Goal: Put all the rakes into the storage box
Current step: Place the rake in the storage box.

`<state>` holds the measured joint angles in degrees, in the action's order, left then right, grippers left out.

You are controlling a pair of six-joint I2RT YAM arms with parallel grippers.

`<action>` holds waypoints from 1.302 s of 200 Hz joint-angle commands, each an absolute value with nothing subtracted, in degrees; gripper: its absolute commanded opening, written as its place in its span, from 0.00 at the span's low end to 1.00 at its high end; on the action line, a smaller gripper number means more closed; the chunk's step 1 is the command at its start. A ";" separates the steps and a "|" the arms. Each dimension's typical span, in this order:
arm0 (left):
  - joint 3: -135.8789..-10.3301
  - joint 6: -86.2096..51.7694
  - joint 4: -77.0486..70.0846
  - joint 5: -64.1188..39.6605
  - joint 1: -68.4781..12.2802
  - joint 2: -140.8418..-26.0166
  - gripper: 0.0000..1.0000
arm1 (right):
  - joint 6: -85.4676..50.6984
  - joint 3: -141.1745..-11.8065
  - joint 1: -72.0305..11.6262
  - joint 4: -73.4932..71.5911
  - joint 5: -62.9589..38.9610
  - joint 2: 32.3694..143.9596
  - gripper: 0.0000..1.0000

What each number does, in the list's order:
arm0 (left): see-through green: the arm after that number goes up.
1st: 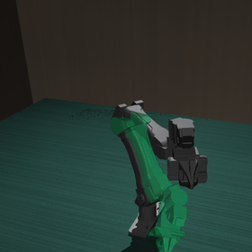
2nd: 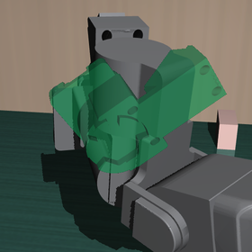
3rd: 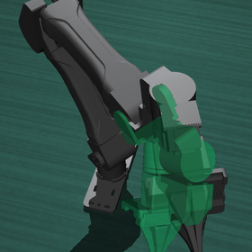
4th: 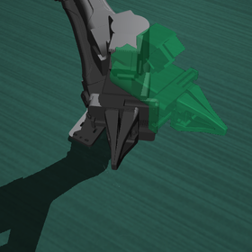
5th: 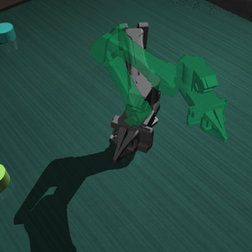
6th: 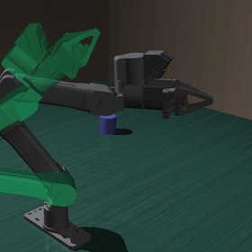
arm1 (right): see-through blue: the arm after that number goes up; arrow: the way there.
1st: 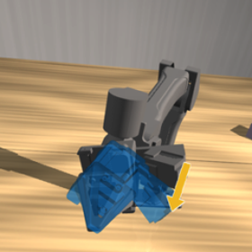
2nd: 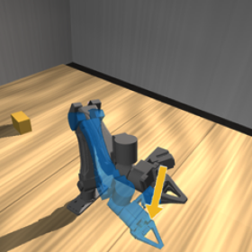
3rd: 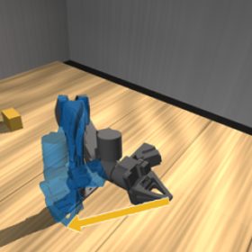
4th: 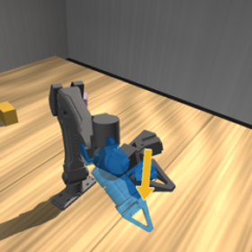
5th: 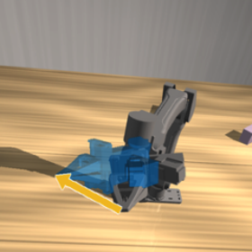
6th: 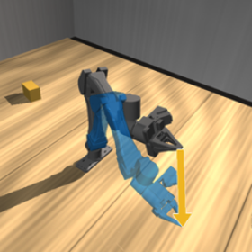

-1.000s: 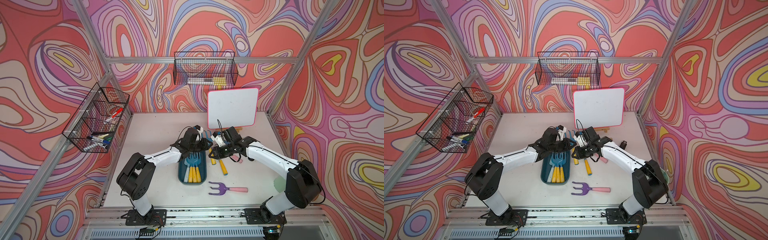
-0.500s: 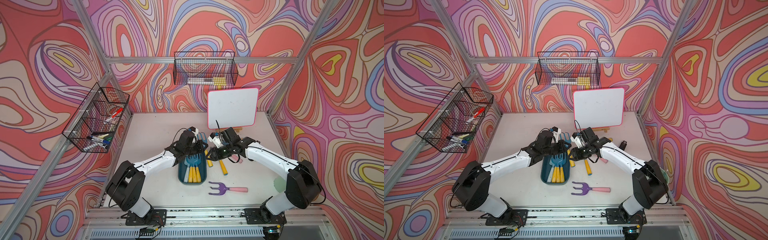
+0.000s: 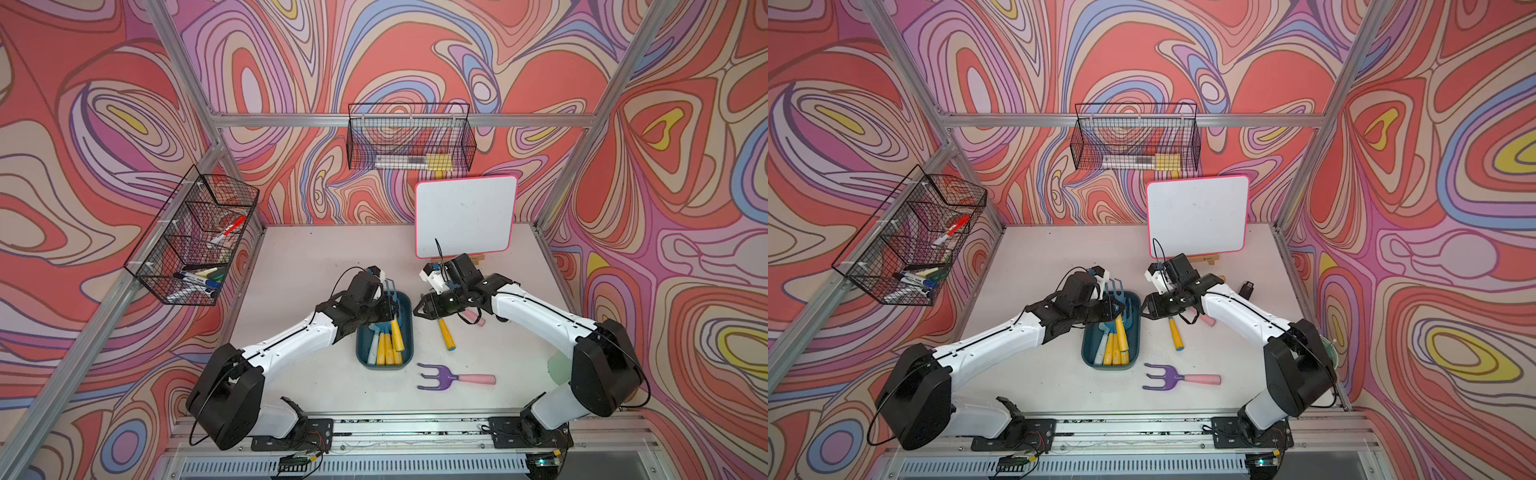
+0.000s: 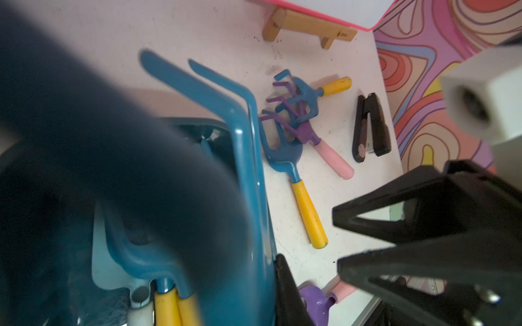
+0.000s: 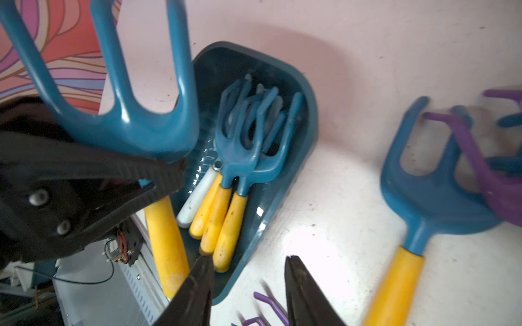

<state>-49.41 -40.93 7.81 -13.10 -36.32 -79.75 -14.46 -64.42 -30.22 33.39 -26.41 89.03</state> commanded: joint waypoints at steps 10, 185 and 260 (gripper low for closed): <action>-49.17 -39.15 9.32 -14.15 -36.21 -80.77 0.00 | -14.22 -63.55 -30.50 34.10 -22.92 89.30 0.43; -49.29 -40.25 7.08 -18.73 -38.58 -89.61 0.40 | -14.24 -61.43 -30.41 33.06 -20.62 89.05 0.43; -59.10 -43.79 33.33 8.62 -38.58 -85.39 0.43 | -15.46 -61.04 -30.40 33.99 -15.71 89.42 0.48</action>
